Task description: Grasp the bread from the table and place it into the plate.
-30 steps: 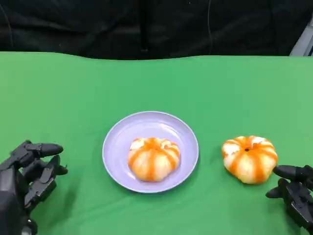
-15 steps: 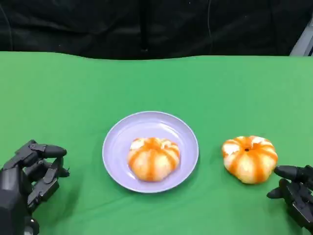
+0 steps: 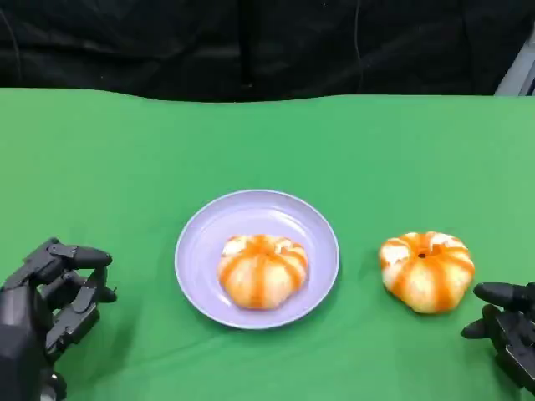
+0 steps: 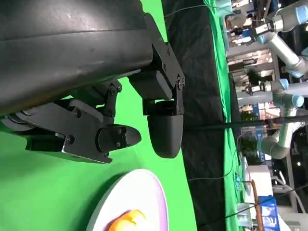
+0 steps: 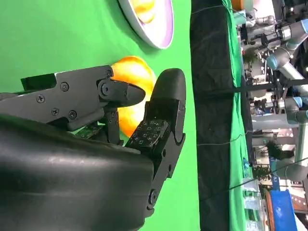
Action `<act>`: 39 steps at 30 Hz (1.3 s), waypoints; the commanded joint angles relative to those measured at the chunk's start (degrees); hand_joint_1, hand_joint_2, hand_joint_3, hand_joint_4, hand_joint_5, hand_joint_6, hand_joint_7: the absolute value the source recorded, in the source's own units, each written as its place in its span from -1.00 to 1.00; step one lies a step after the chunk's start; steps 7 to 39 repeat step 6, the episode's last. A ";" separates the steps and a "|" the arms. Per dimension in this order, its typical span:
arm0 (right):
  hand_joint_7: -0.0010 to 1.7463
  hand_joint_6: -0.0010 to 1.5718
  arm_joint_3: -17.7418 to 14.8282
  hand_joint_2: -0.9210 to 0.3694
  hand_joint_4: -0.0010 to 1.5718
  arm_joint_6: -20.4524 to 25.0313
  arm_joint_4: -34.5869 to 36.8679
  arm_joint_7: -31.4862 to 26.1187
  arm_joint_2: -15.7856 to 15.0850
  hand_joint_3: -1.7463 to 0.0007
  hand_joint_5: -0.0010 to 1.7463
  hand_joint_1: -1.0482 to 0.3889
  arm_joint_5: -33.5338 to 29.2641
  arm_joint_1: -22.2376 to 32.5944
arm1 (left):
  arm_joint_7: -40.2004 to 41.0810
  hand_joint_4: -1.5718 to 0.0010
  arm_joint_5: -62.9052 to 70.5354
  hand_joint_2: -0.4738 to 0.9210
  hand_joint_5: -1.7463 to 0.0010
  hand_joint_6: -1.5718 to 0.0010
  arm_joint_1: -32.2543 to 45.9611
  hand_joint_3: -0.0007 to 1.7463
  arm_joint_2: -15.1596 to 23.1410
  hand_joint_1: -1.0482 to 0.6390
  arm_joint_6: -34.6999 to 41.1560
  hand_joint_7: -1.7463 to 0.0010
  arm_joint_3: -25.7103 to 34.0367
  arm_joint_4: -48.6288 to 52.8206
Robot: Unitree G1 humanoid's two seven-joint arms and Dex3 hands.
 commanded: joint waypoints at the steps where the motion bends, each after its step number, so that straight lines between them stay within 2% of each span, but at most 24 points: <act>1: -0.25 0.13 -0.65 -1.00 -0.15 -0.55 -0.09 -0.31 -1.20 0.49 0.51 0.42 0.54 -0.17 | -0.21 0.02 -0.56 0.98 -0.73 -0.04 -0.38 -0.47 0.98 0.33 -0.23 -0.34 0.19 0.40; 39: -0.24 0.13 -0.77 -1.00 -0.15 -0.54 0.04 0.02 -1.35 0.49 0.52 0.41 0.75 -0.35 | 0.91 0.02 0.27 0.99 -0.73 -0.04 -0.71 -0.47 1.18 0.32 -0.90 -0.33 0.23 1.05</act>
